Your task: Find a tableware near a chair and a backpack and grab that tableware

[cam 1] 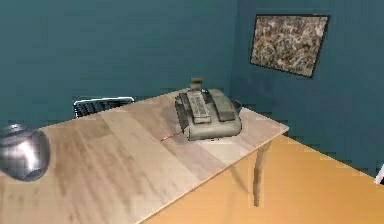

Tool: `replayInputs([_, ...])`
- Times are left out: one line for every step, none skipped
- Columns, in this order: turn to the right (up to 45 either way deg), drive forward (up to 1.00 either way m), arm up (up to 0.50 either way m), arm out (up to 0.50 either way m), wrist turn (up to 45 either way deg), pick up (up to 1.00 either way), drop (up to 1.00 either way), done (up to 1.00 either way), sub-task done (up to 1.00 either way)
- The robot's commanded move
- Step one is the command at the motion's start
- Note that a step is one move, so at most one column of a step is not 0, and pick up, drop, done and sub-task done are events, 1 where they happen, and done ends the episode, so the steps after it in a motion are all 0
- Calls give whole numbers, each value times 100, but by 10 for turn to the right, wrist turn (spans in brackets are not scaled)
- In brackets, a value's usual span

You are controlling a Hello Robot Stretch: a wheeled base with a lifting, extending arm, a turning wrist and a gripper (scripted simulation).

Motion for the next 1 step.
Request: replayInputs([450,0,0,0,0,0,0,0,0])
